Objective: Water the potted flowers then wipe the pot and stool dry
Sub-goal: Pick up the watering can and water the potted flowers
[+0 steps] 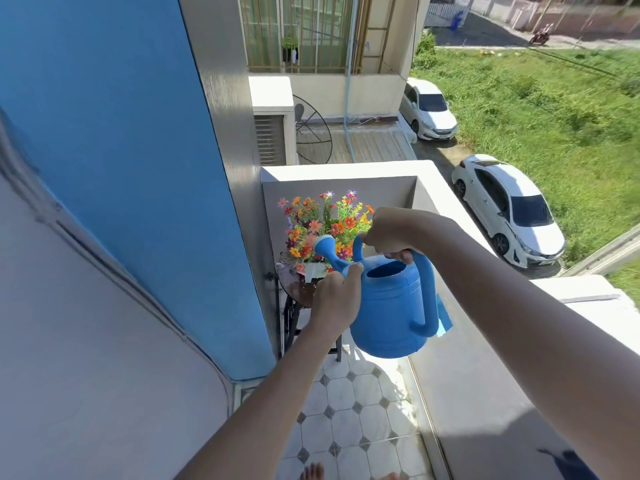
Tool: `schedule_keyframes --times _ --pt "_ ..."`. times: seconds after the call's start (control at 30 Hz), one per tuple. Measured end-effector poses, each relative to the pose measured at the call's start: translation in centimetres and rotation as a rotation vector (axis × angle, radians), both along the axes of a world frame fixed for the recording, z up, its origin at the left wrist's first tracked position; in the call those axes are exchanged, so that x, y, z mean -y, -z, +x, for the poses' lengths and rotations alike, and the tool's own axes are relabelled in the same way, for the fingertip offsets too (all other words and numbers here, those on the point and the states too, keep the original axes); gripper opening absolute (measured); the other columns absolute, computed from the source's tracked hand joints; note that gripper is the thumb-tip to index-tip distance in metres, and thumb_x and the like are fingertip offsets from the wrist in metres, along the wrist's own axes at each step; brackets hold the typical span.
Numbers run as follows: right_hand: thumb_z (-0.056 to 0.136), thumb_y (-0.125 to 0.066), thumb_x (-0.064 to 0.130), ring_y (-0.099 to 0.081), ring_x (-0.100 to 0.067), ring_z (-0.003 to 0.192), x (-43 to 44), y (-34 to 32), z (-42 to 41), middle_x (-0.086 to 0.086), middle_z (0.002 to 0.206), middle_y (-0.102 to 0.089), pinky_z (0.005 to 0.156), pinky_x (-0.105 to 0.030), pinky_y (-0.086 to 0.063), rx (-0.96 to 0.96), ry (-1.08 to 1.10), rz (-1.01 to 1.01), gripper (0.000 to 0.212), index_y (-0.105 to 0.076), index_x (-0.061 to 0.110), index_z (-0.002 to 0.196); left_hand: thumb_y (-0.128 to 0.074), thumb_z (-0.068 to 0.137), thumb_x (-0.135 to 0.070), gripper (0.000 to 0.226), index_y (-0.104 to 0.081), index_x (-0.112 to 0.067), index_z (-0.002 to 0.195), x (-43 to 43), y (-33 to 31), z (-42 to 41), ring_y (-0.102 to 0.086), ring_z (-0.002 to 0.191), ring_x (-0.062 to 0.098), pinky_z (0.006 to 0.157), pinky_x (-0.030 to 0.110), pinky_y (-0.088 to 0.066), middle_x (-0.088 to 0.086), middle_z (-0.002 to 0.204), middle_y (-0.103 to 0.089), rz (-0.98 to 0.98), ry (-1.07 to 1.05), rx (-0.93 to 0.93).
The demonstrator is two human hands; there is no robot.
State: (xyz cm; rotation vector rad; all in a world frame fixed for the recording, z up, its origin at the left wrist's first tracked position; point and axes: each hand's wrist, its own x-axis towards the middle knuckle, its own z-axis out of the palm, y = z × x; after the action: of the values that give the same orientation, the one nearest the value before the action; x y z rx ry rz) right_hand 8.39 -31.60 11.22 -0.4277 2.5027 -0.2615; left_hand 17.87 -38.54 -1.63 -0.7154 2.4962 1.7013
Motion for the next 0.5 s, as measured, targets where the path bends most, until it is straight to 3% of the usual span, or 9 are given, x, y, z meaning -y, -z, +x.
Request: schedule_keyframes --times 0.3,0.43,0.5 --pt "0.096 -0.055 0.013 -0.048 -0.023 0.05 -2.6 -1.5 0.0 -0.01 0.061 -0.051 0.046 -0.032 -0.042 -0.043 0.035 0.066 0.03 -0.05 0.007 0.067 -0.034 0.085 -0.058 0.047 -0.046 -0.014 0.074 -2.4 -0.6 -1.7 -0.046 0.061 0.017 0.055 0.03 -0.033 0.002 0.068 -0.047 0.091 0.081 -0.001" --pt "0.096 -0.055 0.014 -0.049 -0.022 0.049 -3.8 -1.6 -0.3 -0.009 0.06 -0.051 0.046 -0.03 -0.041 -0.056 0.077 0.069 0.034 -0.048 0.01 0.063 -0.031 0.079 -0.065 0.068 -0.058 -0.004 0.094 -3.6 -0.5 -2.5 -0.049 0.071 0.019 0.059 0.033 -0.036 0.008 0.082 -0.05 0.125 0.096 0.001" --pt "0.095 -0.056 0.014 -0.049 -0.021 0.049 -4.4 -1.4 -0.7 -0.008 0.06 -0.051 0.046 -0.03 -0.042 -0.06 0.092 0.069 0.034 -0.048 0.011 0.063 -0.03 0.083 -0.063 0.059 -0.054 -0.01 0.089 -4.0 -0.6 -2.8 -0.051 0.07 0.016 0.058 0.031 -0.037 0.007 0.08 -0.053 0.111 0.132 0.001"
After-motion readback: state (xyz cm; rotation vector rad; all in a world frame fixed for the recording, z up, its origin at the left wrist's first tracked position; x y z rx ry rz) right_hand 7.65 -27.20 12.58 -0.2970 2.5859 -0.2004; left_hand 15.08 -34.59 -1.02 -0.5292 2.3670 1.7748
